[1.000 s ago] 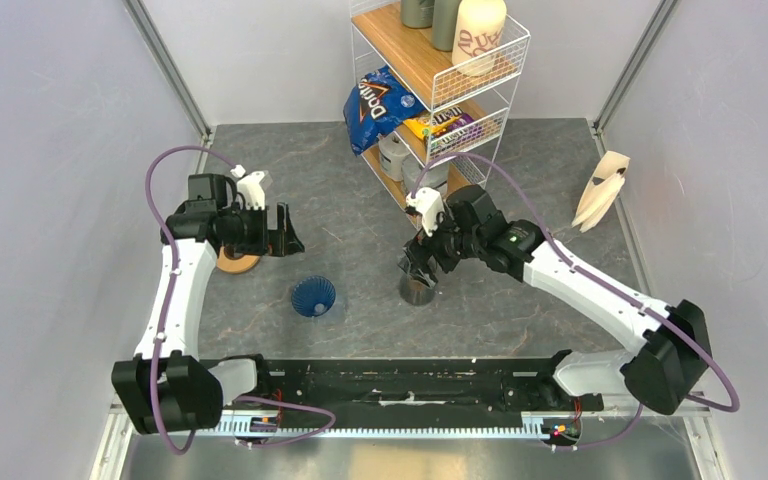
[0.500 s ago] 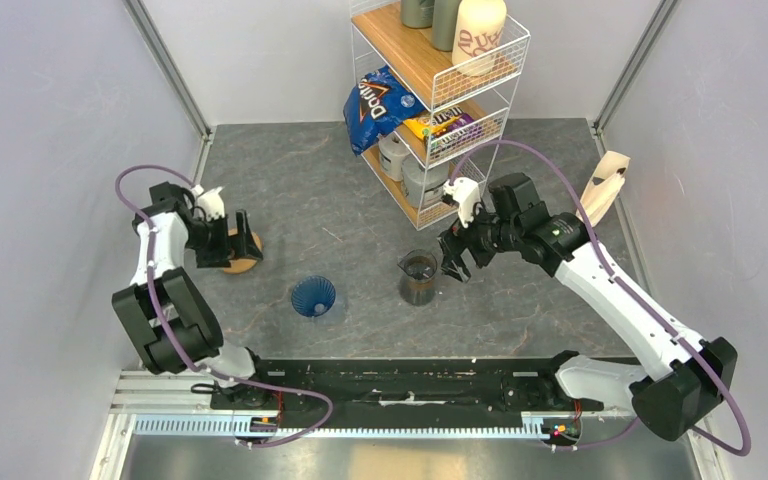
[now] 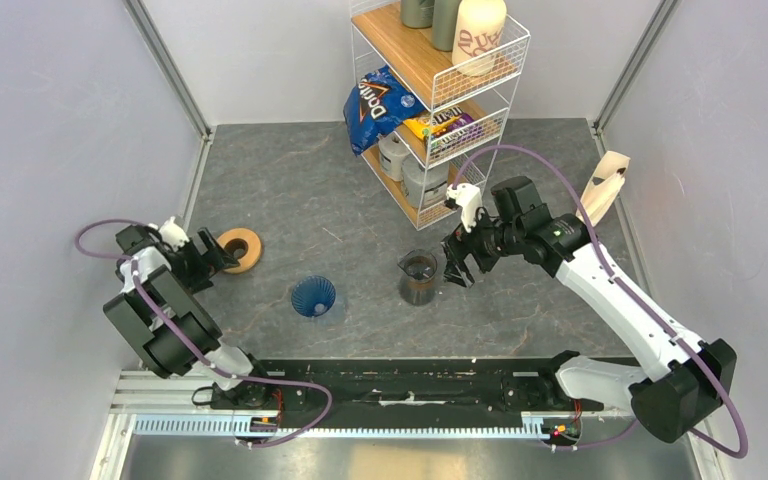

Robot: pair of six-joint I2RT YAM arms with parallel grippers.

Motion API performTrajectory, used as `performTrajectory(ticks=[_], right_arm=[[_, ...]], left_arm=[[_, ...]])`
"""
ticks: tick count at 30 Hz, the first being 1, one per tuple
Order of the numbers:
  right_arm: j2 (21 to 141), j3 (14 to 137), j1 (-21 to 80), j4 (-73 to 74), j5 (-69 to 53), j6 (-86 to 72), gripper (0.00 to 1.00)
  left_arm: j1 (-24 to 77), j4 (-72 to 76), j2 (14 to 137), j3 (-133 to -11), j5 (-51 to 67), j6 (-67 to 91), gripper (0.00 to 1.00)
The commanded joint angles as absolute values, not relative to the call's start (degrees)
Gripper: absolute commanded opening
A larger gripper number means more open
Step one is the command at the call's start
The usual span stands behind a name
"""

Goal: Place the coffee filter in the dripper

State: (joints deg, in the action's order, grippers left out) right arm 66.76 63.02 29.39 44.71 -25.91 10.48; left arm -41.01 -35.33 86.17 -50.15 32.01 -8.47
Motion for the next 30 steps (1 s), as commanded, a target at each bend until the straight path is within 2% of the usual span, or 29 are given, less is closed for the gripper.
performTrajectory(ticks=[1, 11, 17, 25, 27, 30], right_arm=[[67.5, 64.3, 29.2, 44.2, -27.6, 10.3, 0.97], [68.5, 64.8, 29.2, 45.0, -28.0, 11.2, 0.97], [68.9, 64.7, 29.1, 45.4, -28.1, 11.6, 0.97], [70.0, 64.9, 29.2, 45.3, -28.3, 11.9, 0.97], [70.5, 64.9, 29.2, 45.3, -28.4, 11.8, 0.97], [70.7, 65.0, 29.2, 45.1, -28.7, 11.7, 0.97]], left_arm=[[-43.8, -25.2, 85.7, -48.3, 35.8, -0.5, 0.98], [-44.6, -9.6, 92.2, -43.4, 41.6, 14.2, 0.91], [-44.5, 4.2, 94.8, -39.2, 45.5, 23.8, 0.82], [-44.5, 13.8, 95.4, -36.8, 47.1, 29.5, 0.49], [-44.5, 15.1, 94.3, -36.3, 47.4, 30.2, 0.36], [-44.6, 16.6, 91.9, -35.2, 47.9, 31.0, 0.30]])
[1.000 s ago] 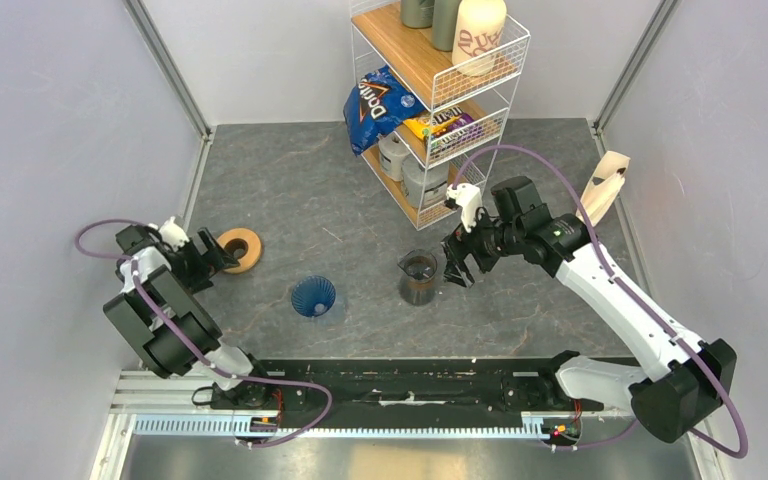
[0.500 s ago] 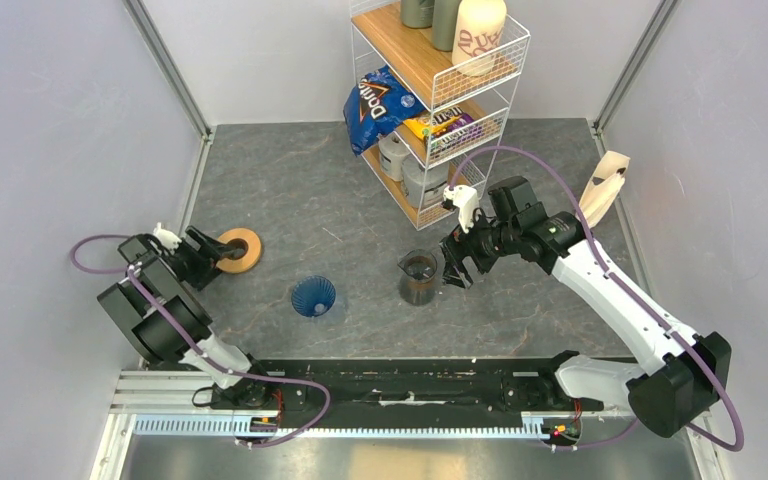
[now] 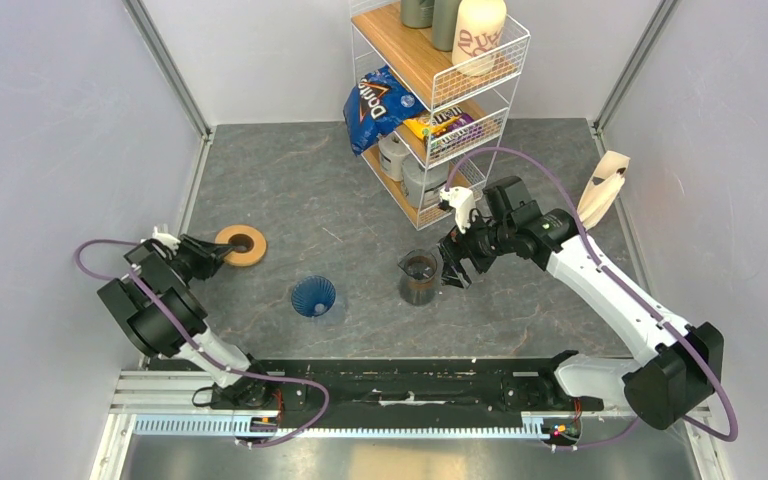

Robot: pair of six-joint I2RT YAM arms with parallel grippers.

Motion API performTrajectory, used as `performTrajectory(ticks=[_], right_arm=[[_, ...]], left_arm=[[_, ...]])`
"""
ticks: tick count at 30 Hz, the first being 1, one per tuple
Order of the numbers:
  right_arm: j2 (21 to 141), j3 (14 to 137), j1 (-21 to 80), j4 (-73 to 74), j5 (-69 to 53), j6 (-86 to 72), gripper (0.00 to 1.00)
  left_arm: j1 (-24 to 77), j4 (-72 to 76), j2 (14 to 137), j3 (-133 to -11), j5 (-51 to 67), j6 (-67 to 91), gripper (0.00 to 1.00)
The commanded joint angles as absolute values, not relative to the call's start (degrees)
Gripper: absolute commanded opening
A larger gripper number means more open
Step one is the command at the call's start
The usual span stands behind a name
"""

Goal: Place the coffee filter in the dripper

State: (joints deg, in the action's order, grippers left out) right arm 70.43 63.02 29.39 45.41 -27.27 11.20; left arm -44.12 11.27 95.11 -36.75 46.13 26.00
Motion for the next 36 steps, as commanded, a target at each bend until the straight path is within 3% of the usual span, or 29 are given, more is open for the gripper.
performTrajectory(ticks=[1, 8, 18, 23, 29, 32, 36], right_arm=[[70.8, 65.0, 29.2, 45.1, -28.8, 11.6, 0.97], [70.1, 65.2, 29.1, 45.2, -28.4, 11.5, 0.97], [68.5, 67.0, 25.5, 44.4, -35.0, 5.8, 0.97], [64.8, 66.6, 19.8, 41.2, -44.3, -1.8, 0.95], [62.5, 63.5, 8.5, 37.7, -57.1, -11.0, 0.90], [61.9, 58.0, 5.2, 26.1, -64.3, -23.8, 0.85], [61.5, 48.2, 5.0, 0.0, -68.4, -46.0, 0.75]], left_arm=[[-44.6, 17.1, 91.0, -34.9, 48.1, 31.3, 0.29], [-44.6, 19.0, 82.9, -33.1, 51.2, 33.9, 0.02], [-40.2, 11.7, 63.4, -36.0, 64.6, 35.7, 0.02], [-27.4, 5.3, 52.0, -37.9, 64.9, 34.9, 0.02], [-9.0, 5.2, 47.8, -39.0, 61.3, 38.3, 0.02], [1.9, 6.0, 48.8, -38.4, 59.8, 38.8, 0.02], [11.3, 8.7, 51.3, -38.0, 57.8, 39.9, 0.02]])
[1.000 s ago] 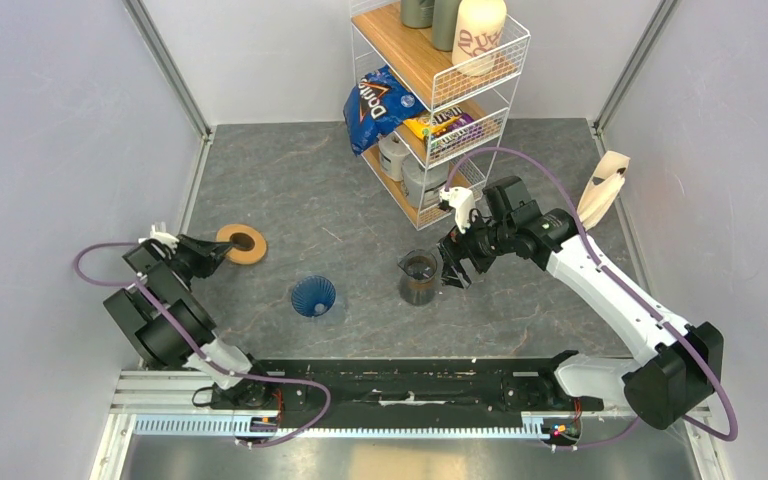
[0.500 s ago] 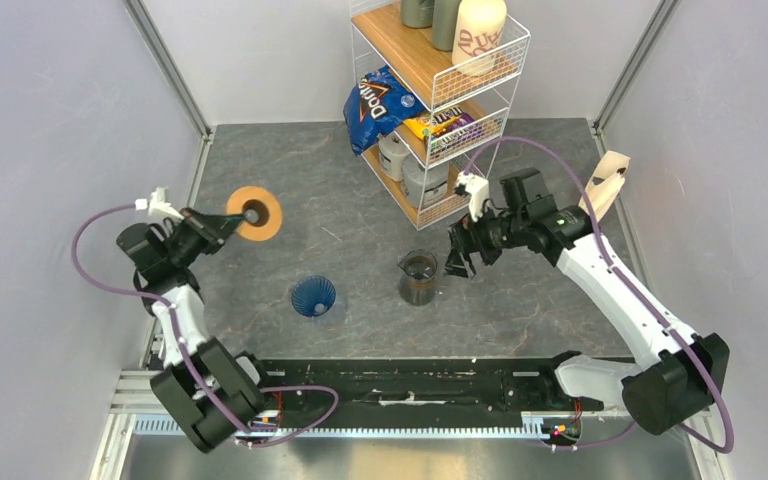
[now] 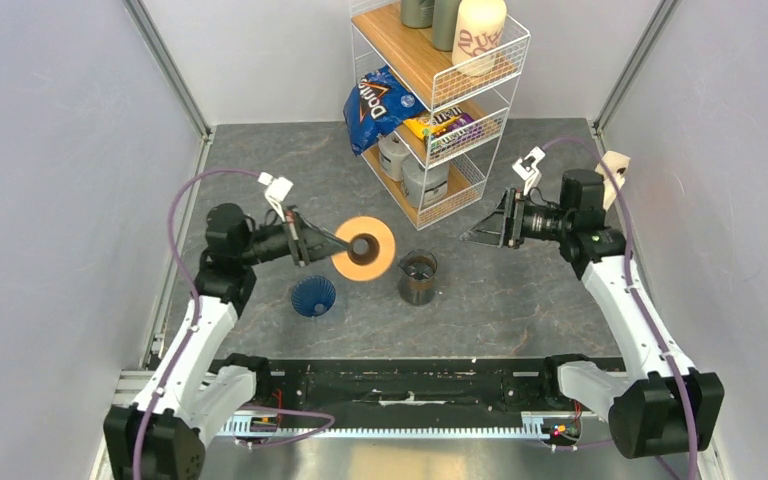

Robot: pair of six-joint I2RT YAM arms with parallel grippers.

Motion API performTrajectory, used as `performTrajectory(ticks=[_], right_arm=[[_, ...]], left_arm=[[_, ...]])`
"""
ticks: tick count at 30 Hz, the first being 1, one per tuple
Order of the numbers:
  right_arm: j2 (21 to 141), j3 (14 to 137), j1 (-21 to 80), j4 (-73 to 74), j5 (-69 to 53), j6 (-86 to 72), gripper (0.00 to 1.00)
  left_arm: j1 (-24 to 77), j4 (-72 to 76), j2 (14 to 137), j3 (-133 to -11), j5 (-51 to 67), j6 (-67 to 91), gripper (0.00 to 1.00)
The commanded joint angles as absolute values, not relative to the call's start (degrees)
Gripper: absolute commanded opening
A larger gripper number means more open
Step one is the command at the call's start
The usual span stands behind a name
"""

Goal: Place the coffee filter in the dripper

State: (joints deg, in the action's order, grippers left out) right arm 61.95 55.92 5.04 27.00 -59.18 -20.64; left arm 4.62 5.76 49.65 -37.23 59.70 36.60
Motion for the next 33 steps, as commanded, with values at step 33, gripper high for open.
performTrajectory(ticks=[33], right_arm=[[68.0, 35.2, 18.7, -43.3, -69.1, -63.8, 0.56]], left_arm=[[22.9, 41.0, 72.3, -41.9, 63.5, 69.2, 0.02]])
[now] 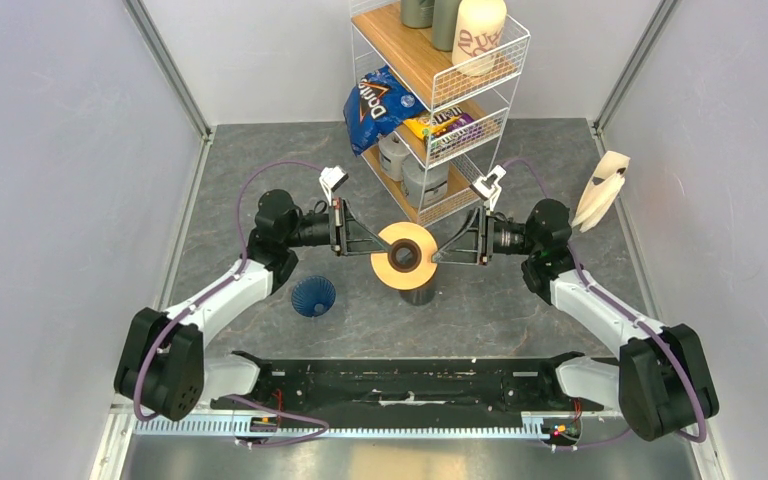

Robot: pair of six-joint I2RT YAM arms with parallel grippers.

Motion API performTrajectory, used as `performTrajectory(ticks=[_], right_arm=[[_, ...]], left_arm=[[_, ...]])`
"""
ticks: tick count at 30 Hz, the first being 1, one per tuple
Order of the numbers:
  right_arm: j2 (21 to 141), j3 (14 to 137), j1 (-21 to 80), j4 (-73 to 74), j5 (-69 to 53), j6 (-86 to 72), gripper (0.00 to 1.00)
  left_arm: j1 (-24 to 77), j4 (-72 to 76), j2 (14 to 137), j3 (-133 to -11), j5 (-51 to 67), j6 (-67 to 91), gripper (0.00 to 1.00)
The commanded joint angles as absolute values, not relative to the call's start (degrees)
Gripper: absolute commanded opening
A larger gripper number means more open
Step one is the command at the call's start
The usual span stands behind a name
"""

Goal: Place the coffee filter in the dripper

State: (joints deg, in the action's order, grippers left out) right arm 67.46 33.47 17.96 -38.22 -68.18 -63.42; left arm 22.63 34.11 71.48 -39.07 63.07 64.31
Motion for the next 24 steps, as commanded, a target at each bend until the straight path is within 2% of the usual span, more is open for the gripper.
performTrajectory(ticks=[1, 3, 7, 11, 12, 13, 14, 16, 18, 21, 24], right_arm=[[68.2, 35.3, 18.7, -43.4, -69.0, -63.7, 0.54], [68.7, 35.6, 19.0, -43.4, -68.9, -63.6, 0.51], [69.3, 36.1, 19.1, -42.5, -68.5, -63.4, 0.35], [69.5, 37.2, 19.1, -36.1, -68.4, -60.1, 0.10], [69.6, 37.5, 19.1, -34.3, -68.4, -59.2, 0.04], [69.5, 38.0, 18.9, -31.8, -68.5, -58.0, 0.00], [69.5, 38.3, 18.6, -29.3, -68.8, -56.8, 0.00], [69.5, 38.6, 17.8, -25.1, -69.7, -54.8, 0.00], [69.4, 38.3, 16.8, -22.2, -70.8, -53.4, 0.00], [69.6, 37.8, 15.8, -20.2, -72.2, -52.6, 0.00], [71.4, 39.2, 15.2, -14.5, -73.1, -48.5, 0.00]], left_arm=[[22.9, 41.6, 72.8, -42.0, 63.5, 69.7, 0.02], [22.9, 42.0, 73.3, -42.2, 63.5, 70.2, 0.02], [23.1, 41.7, 73.7, -41.7, 63.3, 69.9, 0.02], [23.2, 34.8, 72.7, -42.1, 62.7, 65.8, 0.04], [23.2, 32.7, 72.3, -42.2, 62.4, 63.9, 0.20], [23.1, 30.3, 71.7, -42.3, 62.0, 62.0, 0.41], [22.9, 27.9, 71.0, -42.3, 61.7, 60.4, 0.58], [22.2, 22.1, 70.0, -43.3, 61.7, 55.6, 0.80], [20.0, 16.8, 69.3, -44.6, 61.3, 51.2, 0.86], [15.4, 20.0, 68.9, -43.1, 61.0, 53.5, 0.88], [14.9, 21.4, 68.6, -41.4, 60.5, 54.0, 0.88]])
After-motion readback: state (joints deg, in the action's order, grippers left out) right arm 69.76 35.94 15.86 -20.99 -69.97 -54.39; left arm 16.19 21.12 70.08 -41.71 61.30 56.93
